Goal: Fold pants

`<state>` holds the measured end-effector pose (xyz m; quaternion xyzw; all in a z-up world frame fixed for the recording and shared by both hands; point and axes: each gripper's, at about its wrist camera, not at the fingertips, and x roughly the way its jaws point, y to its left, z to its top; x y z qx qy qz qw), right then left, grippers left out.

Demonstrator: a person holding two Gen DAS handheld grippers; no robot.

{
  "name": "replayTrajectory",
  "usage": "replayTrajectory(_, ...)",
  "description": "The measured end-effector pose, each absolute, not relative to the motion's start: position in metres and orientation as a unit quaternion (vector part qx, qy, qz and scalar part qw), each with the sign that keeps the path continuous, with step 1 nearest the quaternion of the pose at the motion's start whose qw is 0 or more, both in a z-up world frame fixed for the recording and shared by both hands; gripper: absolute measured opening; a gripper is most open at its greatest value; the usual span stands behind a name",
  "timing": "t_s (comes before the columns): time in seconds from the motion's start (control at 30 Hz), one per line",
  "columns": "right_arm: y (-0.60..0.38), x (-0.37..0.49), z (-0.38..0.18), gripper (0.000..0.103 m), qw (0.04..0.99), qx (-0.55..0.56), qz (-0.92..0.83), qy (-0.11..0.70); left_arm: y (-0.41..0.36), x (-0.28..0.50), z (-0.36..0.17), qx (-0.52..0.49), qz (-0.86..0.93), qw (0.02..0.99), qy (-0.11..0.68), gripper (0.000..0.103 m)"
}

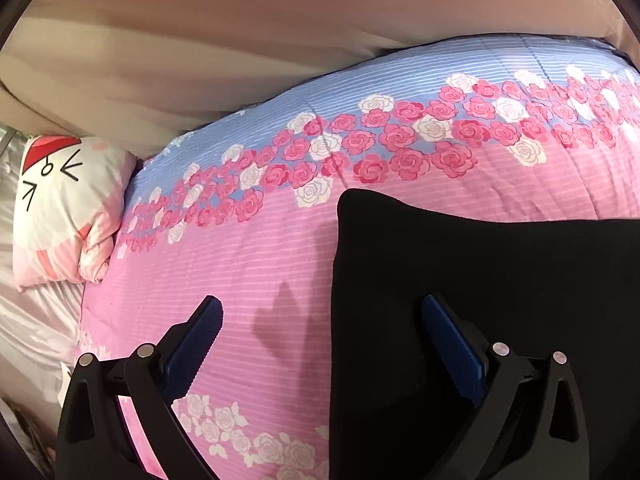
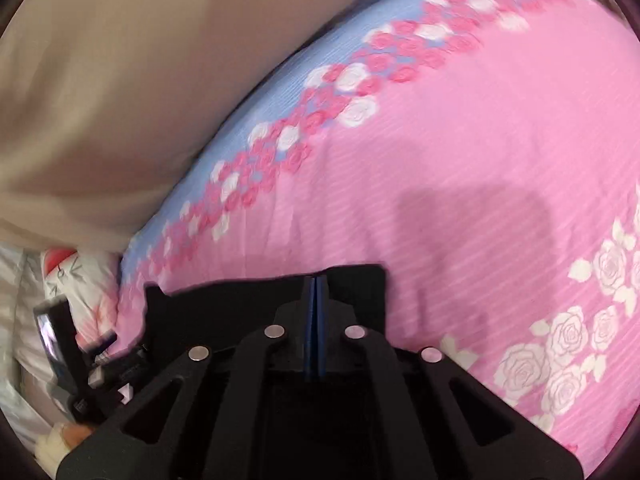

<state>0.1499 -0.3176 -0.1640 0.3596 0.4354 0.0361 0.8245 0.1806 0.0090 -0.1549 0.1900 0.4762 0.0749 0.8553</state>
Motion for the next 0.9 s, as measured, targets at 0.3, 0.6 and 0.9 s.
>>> replayTrajectory(0.3, -0.302, 0.133, -0.161, 0.0, 0.835, 0.318, 0.031, 0.449, 0.01, 0.181, -0.154, 0.183, 0.077, 0.855, 0.479, 0.098)
replayTrajectory(0.6, -0.26, 0.06, -0.118, 0.008, 0.851, 0.242, 0.088, 0.458, 0.01, 0.171, -0.138, 0.178, 0.067, 0.853, 0.486, 0.098)
replayTrajectory(0.9, -0.25, 0.039, -0.15, 0.004, 0.829, 0.229, 0.087, 0.503, 0.0, 0.116, -0.133, 0.172, 0.025, 0.84, 0.515, 0.098)
